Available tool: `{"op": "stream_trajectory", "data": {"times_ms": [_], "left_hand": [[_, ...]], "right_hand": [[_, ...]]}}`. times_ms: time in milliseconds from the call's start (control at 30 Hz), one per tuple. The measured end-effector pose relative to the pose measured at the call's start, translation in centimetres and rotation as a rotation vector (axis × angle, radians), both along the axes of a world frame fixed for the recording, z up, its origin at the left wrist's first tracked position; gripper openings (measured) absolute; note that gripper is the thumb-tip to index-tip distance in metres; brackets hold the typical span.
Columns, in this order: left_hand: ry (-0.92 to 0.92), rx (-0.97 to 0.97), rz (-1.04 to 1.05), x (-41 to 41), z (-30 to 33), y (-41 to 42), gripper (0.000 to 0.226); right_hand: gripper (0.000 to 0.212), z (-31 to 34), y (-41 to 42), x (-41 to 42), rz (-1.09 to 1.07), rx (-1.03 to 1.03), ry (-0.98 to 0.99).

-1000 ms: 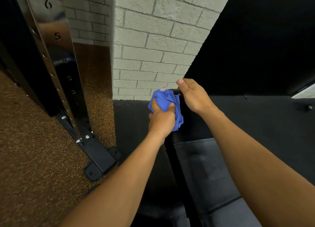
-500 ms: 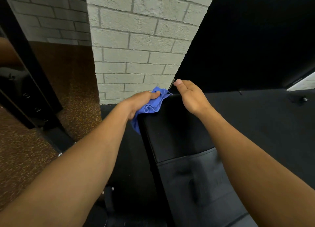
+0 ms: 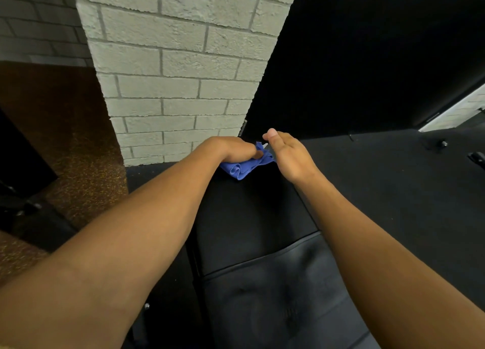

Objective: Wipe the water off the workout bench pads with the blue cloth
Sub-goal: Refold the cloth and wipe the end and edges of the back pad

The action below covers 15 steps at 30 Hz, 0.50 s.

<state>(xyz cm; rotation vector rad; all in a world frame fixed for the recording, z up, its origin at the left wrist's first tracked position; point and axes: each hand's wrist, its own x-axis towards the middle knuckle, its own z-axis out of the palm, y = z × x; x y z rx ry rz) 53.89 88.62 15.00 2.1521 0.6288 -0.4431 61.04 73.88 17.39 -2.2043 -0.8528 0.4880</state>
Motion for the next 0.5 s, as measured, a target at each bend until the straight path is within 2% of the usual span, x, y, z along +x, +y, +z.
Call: {"op": "stream_trajectory", "data": {"times_ms": [200, 400, 500], "left_hand": [[0.016, 0.144, -0.144, 3.2, -0.1, -2.0, 0.047], [-0.053, 0.455, -0.329, 3.9, 0.5, -5.8, 0.042], [-0.067, 0.443, -0.34, 3.6, 0.5, -6.9, 0.049]], "right_hand": [[0.05, 0.0, -1.5, 1.4, -0.032, -0.004, 0.037], [0.049, 0.0, -3.3, 2.1, -0.054, 0.018, 0.099], [0.055, -0.1, -4.7, 2.5, -0.099, 0.037, 0.158]]}}
